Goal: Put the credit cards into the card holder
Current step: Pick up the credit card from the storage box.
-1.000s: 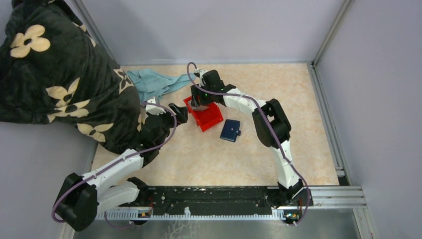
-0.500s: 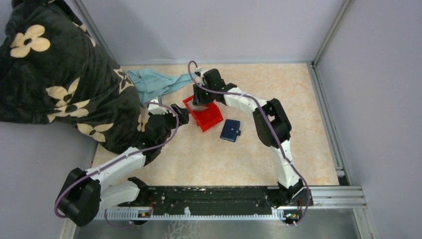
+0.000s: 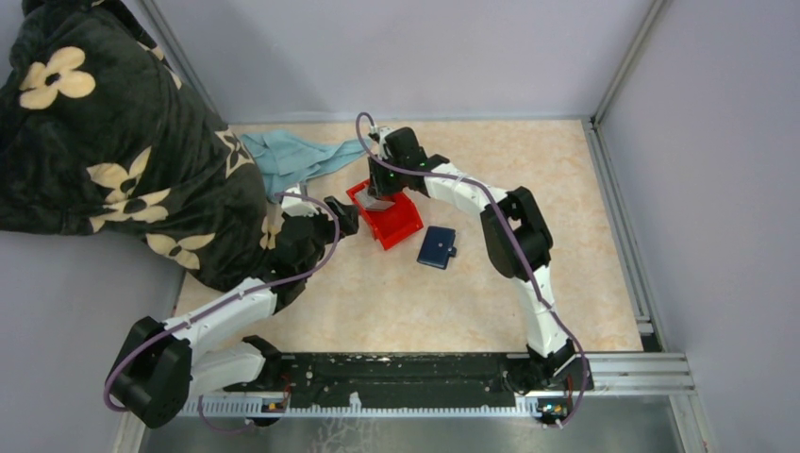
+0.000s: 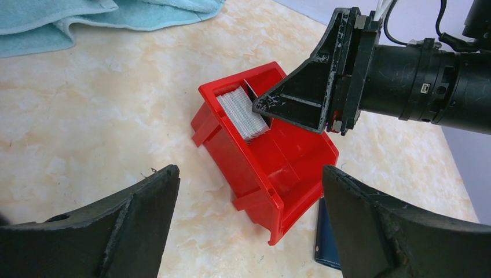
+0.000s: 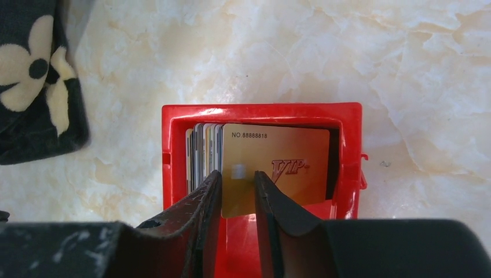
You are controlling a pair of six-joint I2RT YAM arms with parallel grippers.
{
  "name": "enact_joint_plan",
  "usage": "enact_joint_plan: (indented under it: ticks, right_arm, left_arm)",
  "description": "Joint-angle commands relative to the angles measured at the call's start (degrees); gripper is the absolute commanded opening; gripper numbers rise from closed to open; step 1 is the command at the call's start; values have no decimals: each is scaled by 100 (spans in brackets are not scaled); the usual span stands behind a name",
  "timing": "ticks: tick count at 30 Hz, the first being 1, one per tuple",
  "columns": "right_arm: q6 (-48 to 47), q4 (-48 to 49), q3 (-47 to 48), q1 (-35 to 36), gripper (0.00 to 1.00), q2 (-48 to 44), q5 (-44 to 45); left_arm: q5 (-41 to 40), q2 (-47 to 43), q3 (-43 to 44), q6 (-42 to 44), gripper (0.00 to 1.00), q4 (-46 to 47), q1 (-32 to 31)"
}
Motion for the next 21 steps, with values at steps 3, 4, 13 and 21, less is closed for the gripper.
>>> enact_joint_plan:
  ticks: [3, 4, 13, 21]
  right_arm:
    - [-352, -123, 371, 102, 23, -244, 482]
    - [-426, -167, 407, 114, 21, -249, 577]
    - [-826, -88, 258, 179, 10, -560, 1294]
    - [-1222, 166, 85, 180, 0, -915, 1562]
  left_arm:
    - [-77, -21, 225, -31, 98, -28, 30]
    - [-95, -27, 234, -42, 99, -46, 30]
    - [-152, 59, 514, 51, 100, -378, 29]
    - [-172, 298, 1042, 163, 100, -938, 38]
